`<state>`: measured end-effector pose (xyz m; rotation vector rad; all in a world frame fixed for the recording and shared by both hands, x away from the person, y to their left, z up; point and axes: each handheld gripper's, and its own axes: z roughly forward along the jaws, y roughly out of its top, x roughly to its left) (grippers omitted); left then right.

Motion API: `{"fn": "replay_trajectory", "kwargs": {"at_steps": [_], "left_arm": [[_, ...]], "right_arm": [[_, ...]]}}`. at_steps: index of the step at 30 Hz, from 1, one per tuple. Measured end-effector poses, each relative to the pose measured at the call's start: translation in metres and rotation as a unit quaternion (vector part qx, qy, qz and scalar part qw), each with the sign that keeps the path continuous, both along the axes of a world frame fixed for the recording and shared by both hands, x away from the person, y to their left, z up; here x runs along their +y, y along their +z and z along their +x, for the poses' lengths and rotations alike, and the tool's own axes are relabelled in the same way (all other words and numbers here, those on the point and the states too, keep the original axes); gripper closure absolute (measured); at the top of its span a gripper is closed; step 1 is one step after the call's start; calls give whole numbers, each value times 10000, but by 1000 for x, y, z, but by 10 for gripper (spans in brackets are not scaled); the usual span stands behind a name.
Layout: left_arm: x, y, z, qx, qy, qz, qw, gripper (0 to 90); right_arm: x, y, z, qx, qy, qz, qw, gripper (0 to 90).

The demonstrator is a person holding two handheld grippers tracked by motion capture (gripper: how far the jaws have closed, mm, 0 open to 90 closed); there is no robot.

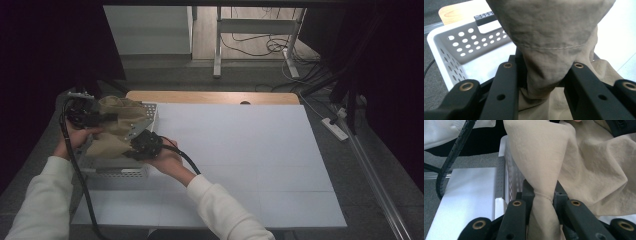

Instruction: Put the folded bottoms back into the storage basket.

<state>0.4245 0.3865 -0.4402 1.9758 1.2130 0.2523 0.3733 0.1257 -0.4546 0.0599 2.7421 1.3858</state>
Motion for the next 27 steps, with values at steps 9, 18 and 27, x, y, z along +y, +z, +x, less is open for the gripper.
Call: {"fn": "replay_trajectory", "kwargs": {"at_steps": [9, 18, 27], "left_arm": [[-2, -4, 2, 39, 12, 44, 10000, 705], [-4, -1, 8, -244, 776, 217, 9964, 240], [-17, 14, 0, -474, 663, 371, 9960, 239]], "right_arm": [[-1, -2, 1, 35, -23, 0, 10000, 767], [-4, 0, -1, -88, -316, 93, 9994, 374], [-40, 7, 5, -72, -639, 480, 9968, 296]]}}
